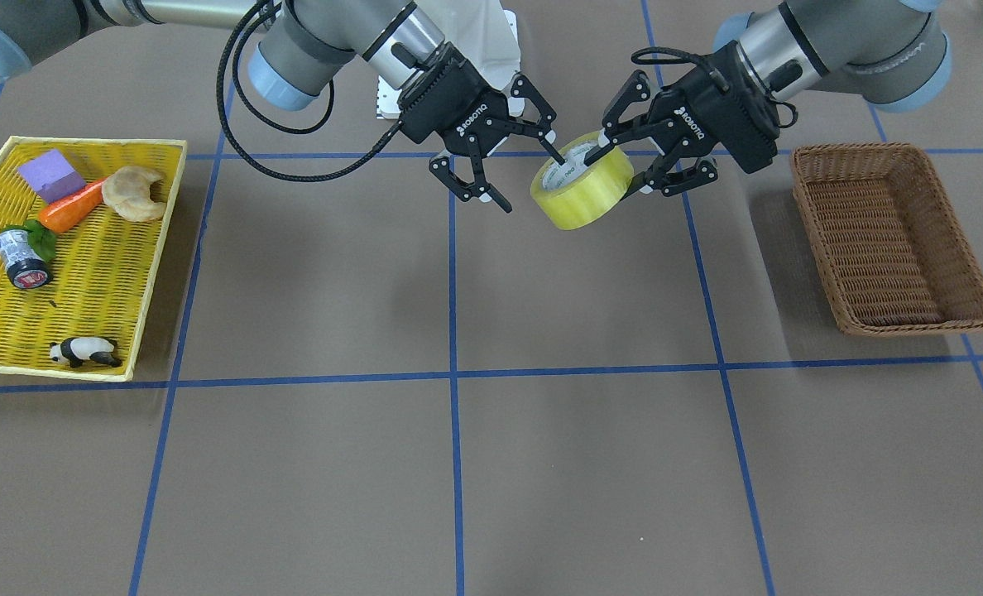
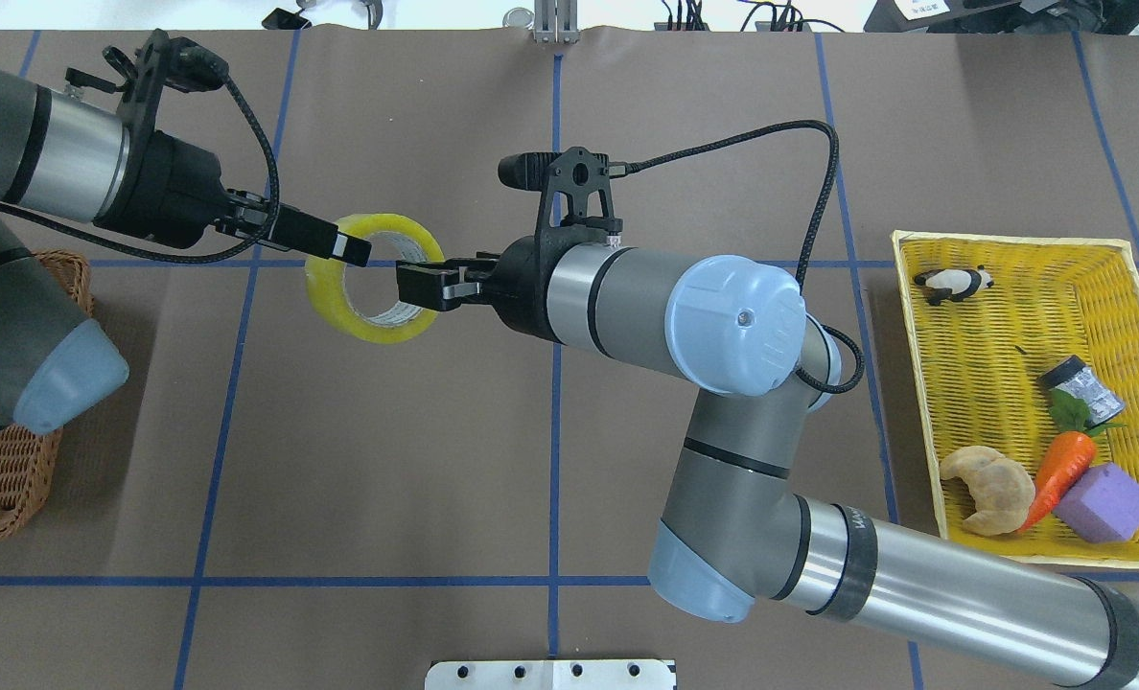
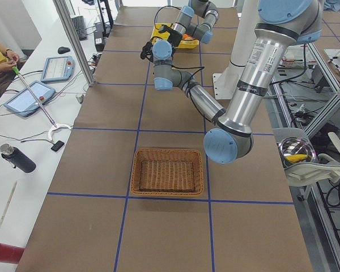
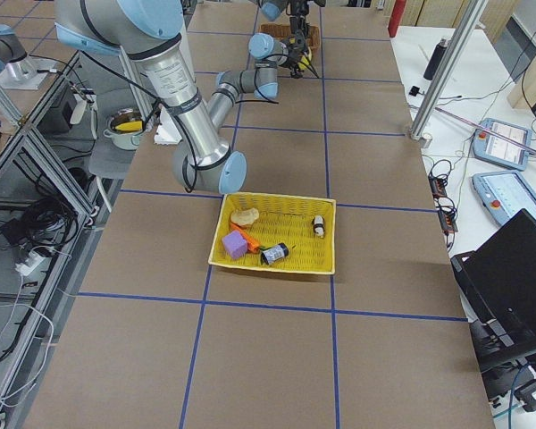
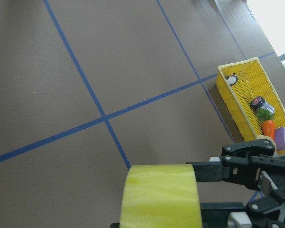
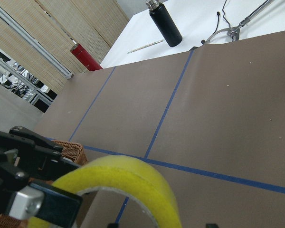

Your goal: Move tape to another basket

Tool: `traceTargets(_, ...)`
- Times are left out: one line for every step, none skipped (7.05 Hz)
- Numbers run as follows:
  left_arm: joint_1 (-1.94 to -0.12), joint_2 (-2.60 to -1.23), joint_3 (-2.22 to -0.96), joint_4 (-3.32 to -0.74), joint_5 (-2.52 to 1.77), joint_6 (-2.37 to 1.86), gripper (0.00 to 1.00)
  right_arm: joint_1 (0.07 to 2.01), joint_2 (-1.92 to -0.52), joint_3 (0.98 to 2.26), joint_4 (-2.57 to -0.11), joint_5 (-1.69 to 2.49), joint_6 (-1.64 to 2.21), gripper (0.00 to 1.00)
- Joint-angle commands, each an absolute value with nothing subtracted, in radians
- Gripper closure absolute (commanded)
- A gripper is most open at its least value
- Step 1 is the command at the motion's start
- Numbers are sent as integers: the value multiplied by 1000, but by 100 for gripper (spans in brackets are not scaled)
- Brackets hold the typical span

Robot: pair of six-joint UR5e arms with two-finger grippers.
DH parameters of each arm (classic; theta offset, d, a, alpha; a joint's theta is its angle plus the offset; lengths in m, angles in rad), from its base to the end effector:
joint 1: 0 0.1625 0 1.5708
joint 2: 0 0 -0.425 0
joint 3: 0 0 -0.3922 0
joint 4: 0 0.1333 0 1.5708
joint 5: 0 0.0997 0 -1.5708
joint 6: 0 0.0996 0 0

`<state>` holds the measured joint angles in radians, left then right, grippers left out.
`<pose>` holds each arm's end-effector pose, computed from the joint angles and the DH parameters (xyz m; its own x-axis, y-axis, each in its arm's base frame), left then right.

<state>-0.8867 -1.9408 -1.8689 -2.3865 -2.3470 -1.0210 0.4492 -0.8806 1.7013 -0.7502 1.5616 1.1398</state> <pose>0.2927 -0.4594 0.2226 0.1053 0.4609 -0.8812 0.0668 0.8809 0.4686 -0.5095 -0.3946 0.0968 0.1272 -0.4024 0.9066 -0.4285 0.8020 0.4162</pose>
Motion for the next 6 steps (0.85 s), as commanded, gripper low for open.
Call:
traceTargets(-887, -1939, -1867, -2387, -2347, -1025, 100, 449, -894, 1709, -735, 1568, 1138, 0)
traceTargets(-887, -1934, -1865, -2387, -2347, -1023, 100, 451, -916, 1729, -739, 1578, 1137, 0)
traceTargets(-887, -1930, -1865, -2387, -2347, -1023, 100, 477, -943, 1744, -745, 1623, 1126, 0)
traceTargets(-887, -1924, -1864, -2387, -2349, -1023, 100, 504, -966, 1741, -750, 1662, 1126, 0)
traceTargets(-888, -1907, -1868, -2387, -2349, -1023, 100, 549, -991, 1740, -811, 1669, 1123, 0)
traceTargets(-890, -1869, -1882, -2388, -2349, -1023, 100, 624, -996, 1738, -903, 1725, 1123, 0)
